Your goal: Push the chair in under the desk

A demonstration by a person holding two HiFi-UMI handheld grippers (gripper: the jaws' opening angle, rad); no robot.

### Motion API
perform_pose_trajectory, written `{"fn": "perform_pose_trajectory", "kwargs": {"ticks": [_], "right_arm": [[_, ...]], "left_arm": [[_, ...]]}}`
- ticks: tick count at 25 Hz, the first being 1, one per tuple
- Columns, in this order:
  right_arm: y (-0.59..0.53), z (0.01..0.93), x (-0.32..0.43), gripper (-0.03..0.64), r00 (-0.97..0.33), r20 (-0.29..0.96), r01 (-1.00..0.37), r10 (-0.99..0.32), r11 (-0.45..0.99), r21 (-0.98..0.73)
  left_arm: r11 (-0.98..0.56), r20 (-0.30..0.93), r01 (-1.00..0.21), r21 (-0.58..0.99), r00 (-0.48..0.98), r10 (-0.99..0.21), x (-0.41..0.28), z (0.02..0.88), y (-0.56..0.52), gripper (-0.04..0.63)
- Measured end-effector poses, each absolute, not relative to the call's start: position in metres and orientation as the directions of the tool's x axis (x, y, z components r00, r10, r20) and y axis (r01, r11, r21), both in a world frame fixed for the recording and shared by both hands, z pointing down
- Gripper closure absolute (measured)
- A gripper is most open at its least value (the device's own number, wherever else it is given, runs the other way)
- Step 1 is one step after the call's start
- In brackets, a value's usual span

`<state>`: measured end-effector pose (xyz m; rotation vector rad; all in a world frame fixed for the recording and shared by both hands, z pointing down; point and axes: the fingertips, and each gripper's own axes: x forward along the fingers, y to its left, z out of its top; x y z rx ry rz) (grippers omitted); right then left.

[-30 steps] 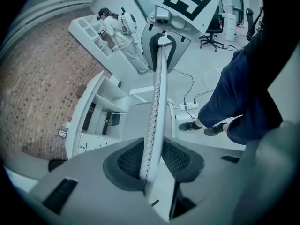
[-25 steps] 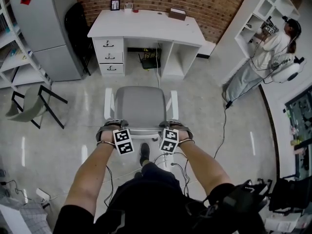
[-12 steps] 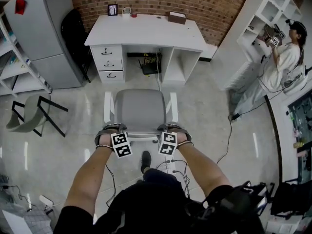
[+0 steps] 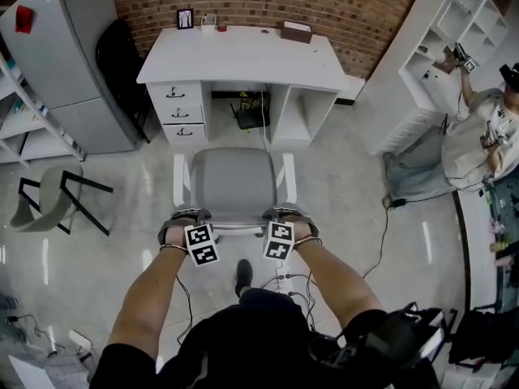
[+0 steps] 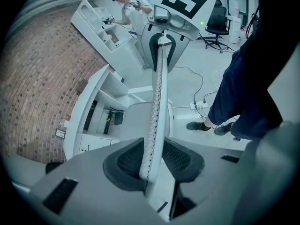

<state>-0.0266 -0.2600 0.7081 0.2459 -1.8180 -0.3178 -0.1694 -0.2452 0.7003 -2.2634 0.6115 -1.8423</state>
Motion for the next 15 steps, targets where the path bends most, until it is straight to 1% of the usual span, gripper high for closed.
{"fn": "perform_pose_trajectory", "kwargs": {"ticks": [5, 12, 15], "right_arm": [[-0.285, 0.709, -0.028, 0.514, -0.261, 0.910, 0.004, -0.321, 0.943, 0.334], [-0.314, 0.709, -0.028, 0.514, -0.272, 0.903, 0.000, -0.331, 0.939, 0.344], [-0.326, 0.710, -0.031, 0.515, -0.275, 0.906, 0.001, -0.321, 0.943, 0.334]], "left_arm": [[-0.916, 0.914, -0.220, -0.335, 0.162, -0.373, -0.171, 0.702, -0.268, 0.472], [-0.911, 0.902, -0.198, -0.362, 0.170, -0.396, -0.170, 0.703, -0.299, 0.474], [-0.916, 0.911, -0.200, -0.347, 0.159, -0.380, -0.174, 0.705, -0.312, 0.474]]}}
